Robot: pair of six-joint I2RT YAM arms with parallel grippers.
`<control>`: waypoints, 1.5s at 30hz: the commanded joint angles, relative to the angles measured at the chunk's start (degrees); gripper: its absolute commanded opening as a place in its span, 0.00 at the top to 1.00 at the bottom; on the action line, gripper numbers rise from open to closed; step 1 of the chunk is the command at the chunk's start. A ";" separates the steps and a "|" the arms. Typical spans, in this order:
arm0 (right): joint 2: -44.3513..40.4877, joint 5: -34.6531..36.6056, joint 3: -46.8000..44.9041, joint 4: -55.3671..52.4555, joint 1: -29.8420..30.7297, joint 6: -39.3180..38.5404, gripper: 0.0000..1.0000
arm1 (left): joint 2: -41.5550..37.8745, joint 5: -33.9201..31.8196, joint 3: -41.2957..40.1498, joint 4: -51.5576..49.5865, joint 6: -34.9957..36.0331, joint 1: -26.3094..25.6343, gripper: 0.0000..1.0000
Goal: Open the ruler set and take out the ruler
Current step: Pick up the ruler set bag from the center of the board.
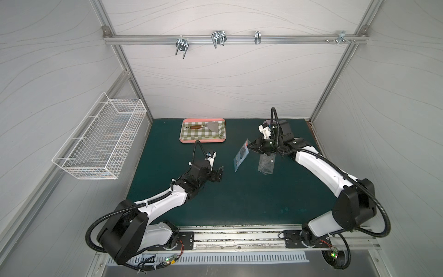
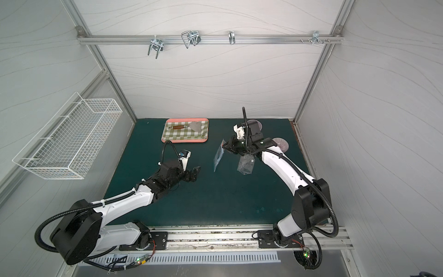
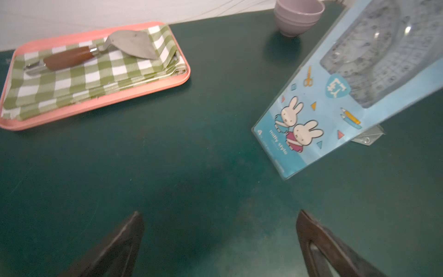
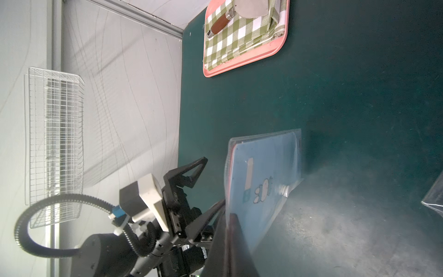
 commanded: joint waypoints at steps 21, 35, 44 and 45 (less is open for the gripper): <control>-2.89 4.18 6.03 3.75 5.25 12.05 1.00 | 17.91 -16.17 4.37 33.92 17.63 -13.65 0.09; -4.75 4.34 5.98 3.02 5.50 12.31 1.00 | 25.74 -31.62 3.40 55.61 26.23 -18.34 0.31; -4.74 4.34 5.94 2.87 5.50 12.63 1.00 | 26.40 -31.91 3.09 56.97 25.50 -18.30 0.62; -4.81 4.46 5.91 2.89 5.48 12.63 1.00 | 26.49 -31.74 2.96 57.31 25.49 -18.30 0.66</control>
